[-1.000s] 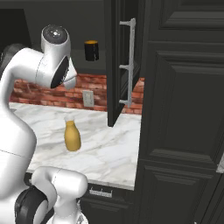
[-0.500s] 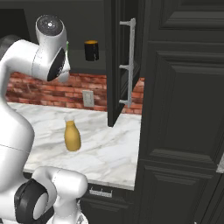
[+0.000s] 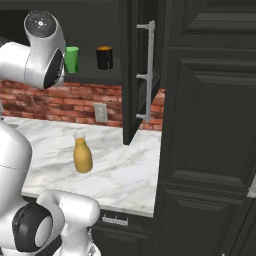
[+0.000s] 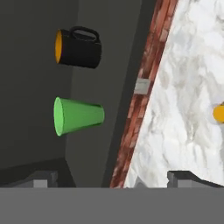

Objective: There is a tray on the dining counter. Grab the cup, mug, and pitcher and place them on the tray. The pitcher may be placed next to the tray if it cannot fit the tray.

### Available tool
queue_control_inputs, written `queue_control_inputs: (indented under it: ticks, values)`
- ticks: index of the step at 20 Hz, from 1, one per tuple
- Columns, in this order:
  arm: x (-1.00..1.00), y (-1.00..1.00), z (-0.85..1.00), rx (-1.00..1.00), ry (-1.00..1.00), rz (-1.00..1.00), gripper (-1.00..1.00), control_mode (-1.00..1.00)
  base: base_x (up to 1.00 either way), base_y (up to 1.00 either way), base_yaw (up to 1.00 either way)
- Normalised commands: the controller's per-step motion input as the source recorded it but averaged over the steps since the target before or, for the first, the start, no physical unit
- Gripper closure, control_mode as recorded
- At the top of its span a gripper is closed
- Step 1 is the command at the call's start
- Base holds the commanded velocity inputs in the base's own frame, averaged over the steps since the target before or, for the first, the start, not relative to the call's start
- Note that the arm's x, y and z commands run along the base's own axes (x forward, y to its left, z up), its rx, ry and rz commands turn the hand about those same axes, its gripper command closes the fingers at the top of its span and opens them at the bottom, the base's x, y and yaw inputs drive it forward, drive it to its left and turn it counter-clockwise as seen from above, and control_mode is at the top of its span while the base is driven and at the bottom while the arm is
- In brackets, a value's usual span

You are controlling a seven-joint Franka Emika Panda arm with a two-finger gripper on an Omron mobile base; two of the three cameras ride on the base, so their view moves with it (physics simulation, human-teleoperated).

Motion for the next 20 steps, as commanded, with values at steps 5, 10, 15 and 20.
queue_control_inputs:
  ticks: [5,10,15,20]
  values:
    - [0.09,0.02,0.06,0.12,0.00,0.00,-1.00,-1.00,0.00,0.00,0.00]
    - [0.25,-0.13,-0.01,0.05,0.00,0.13,-1.00,-1.00,0.00,0.00,0.00]
    - [0.28,-0.09,-0.05,0.02,-0.02,0.17,-1.00,-1.00,0.00,0.00,0.00]
    - [0.21,0.02,-0.07,0.00,-0.01,0.07,-1.00,-1.00,0.00,0.00,0.00]
